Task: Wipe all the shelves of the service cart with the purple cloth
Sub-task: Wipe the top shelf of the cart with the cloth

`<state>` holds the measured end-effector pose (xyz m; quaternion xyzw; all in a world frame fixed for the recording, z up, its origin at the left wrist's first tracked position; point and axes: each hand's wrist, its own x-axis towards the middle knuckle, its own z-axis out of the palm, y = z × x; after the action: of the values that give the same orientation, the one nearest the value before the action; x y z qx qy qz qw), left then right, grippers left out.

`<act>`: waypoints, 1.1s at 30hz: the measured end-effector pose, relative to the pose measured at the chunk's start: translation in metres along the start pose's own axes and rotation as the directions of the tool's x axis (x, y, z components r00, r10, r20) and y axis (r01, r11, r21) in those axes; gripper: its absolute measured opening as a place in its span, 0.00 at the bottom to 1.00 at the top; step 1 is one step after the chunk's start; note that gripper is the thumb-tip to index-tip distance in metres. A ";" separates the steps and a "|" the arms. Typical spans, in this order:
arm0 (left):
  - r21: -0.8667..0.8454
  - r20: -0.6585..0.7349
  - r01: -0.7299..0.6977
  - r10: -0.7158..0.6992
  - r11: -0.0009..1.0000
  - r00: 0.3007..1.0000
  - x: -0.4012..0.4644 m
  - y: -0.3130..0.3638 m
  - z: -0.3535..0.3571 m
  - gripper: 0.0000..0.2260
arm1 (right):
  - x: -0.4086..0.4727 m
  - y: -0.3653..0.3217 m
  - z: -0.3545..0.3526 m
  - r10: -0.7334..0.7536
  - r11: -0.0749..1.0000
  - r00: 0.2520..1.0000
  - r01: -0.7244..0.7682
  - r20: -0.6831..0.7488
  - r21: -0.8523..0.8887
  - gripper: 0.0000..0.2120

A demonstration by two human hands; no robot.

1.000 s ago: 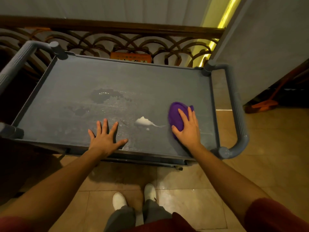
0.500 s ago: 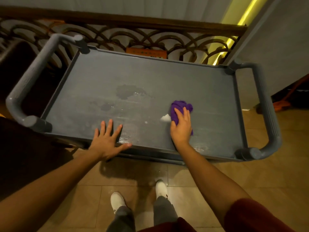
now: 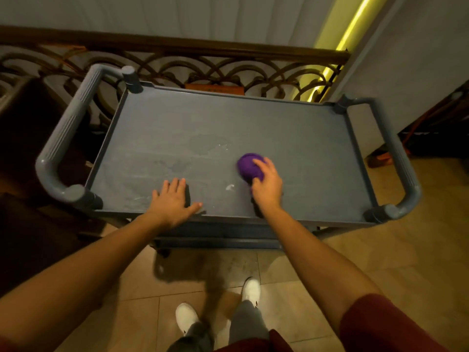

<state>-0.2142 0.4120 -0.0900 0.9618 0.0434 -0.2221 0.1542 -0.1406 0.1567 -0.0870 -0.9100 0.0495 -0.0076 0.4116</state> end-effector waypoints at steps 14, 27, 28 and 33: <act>0.165 0.035 0.247 -0.256 0.955 0.966 0.031 -0.067 0.007 0.65 | -0.017 -0.015 0.041 0.064 0.994 0.994 -0.072 0.085 0.088 0.27; 0.014 -0.225 0.153 -0.146 0.988 0.963 0.022 -0.057 -0.018 0.57 | 0.024 -0.052 0.045 0.177 0.786 0.902 -0.370 0.394 0.494 0.25; -0.018 -0.324 0.104 -0.105 0.994 0.940 0.022 -0.059 -0.021 0.54 | 0.043 -0.051 0.036 0.173 0.789 0.936 -0.317 0.305 0.526 0.24; 0.080 -0.338 0.210 -0.172 0.974 0.925 0.025 -0.098 -0.026 0.49 | 0.126 -0.015 0.003 0.102 0.955 0.993 -0.081 -0.061 0.286 0.27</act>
<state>-0.1958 0.5137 -0.1066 0.9837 0.1494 -0.0747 0.0671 -0.0138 0.1568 -0.0814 -0.8377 0.1055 -0.0295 0.5351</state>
